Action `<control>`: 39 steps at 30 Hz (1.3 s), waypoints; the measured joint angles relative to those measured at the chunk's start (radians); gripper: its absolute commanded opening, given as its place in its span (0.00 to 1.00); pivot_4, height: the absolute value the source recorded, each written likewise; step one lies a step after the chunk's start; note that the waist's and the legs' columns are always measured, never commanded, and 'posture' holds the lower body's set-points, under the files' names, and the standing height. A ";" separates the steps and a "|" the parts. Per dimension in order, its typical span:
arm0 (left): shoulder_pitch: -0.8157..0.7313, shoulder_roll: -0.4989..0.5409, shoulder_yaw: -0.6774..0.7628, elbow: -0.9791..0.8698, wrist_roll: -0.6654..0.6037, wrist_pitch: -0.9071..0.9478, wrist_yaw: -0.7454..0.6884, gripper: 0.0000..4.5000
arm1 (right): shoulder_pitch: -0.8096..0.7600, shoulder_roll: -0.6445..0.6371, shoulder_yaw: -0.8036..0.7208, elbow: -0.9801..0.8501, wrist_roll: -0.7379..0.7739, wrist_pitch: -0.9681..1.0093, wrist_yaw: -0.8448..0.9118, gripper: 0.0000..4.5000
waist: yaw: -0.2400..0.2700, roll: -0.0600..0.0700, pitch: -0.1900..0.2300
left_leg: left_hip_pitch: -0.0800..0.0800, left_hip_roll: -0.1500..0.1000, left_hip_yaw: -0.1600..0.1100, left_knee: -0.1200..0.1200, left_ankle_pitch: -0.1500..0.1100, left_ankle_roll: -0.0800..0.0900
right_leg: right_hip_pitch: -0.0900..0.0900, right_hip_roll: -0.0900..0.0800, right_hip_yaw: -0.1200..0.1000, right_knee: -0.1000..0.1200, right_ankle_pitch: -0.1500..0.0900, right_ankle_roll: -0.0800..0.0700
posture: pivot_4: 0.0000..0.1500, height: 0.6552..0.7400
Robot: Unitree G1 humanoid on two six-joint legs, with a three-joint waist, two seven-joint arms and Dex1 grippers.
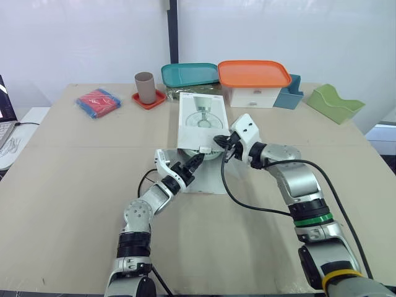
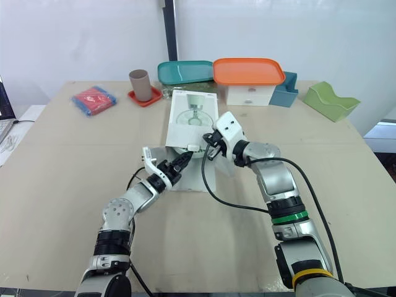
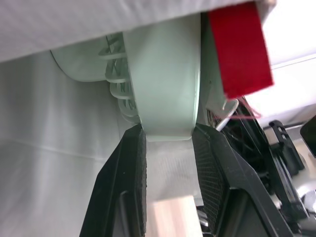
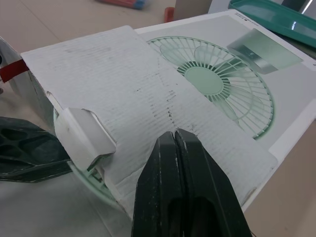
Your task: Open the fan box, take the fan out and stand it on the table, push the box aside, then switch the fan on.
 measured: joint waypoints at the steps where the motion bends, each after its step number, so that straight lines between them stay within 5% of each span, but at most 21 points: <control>1: 0.009 0.005 0.000 -0.011 -0.009 0.013 0.001 0.20 | 0.000 0.000 0.000 0.000 0.000 0.000 0.000 0.00 | 0.000 0.000 0.000 | 0.000 0.000 0.000 0.000 0.000 0.000 | 0.000 0.000 0.000 0.000 0.000 0.000 | 1.00 1.00; 27: 0.072 0.071 0.000 -0.119 -0.098 0.165 0.029 0.20 | 0.000 0.001 0.000 0.000 0.000 -0.008 0.001 0.00 | 0.001 0.000 0.000 | 0.000 0.000 0.000 0.000 0.000 0.000 | 0.000 0.000 0.000 0.000 0.000 0.000 | 1.00 1.00; 39: 0.171 0.155 0.010 -0.241 -0.255 0.283 0.093 0.20 | 0.004 0.003 0.001 -0.008 0.001 -0.010 0.004 0.00 | 0.001 0.000 0.000 | 0.000 0.000 0.000 -0.001 0.000 0.000 | 0.000 0.000 0.000 -0.001 0.000 0.000 | 1.00 1.00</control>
